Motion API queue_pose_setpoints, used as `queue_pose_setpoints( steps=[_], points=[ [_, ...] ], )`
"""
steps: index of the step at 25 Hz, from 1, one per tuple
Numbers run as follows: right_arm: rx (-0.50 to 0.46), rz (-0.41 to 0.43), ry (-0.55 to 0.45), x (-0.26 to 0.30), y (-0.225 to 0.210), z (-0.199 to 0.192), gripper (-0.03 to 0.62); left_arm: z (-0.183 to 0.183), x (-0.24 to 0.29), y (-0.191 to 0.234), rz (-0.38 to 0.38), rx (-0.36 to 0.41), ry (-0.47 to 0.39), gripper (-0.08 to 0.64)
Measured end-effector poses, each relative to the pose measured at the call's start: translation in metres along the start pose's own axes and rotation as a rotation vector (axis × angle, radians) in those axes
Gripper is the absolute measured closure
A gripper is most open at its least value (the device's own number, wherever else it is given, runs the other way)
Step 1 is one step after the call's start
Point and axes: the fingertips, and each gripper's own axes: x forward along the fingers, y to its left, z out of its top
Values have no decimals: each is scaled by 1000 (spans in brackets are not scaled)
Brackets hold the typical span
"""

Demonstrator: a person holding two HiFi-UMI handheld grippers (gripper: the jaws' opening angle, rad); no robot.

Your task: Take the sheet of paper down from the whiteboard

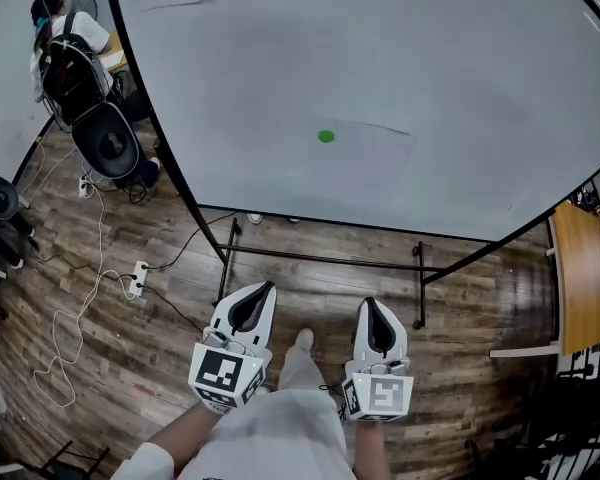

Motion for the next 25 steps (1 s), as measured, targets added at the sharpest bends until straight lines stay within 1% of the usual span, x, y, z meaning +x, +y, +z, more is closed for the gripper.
queue_pose_setpoints(
  steps=[6, 11, 15, 18, 25],
  points=[
    [19, 20, -21, 73, -57, 12, 581, 22, 86, 12, 31, 1, -1, 554],
    [15, 50, -34, 126, -97, 20, 581, 34, 150, 15, 50, 4, -9, 554],
    [7, 59, -49, 152, -107, 30, 581, 46, 168, 22, 63, 9, -28, 554],
    [13, 61, -48, 165, -105, 33, 581, 49, 176, 32, 69, -9, -26, 554],
    [21, 11, -71, 173, -106, 45, 581, 57, 191, 41, 37, 11, -31, 554]
  ],
)
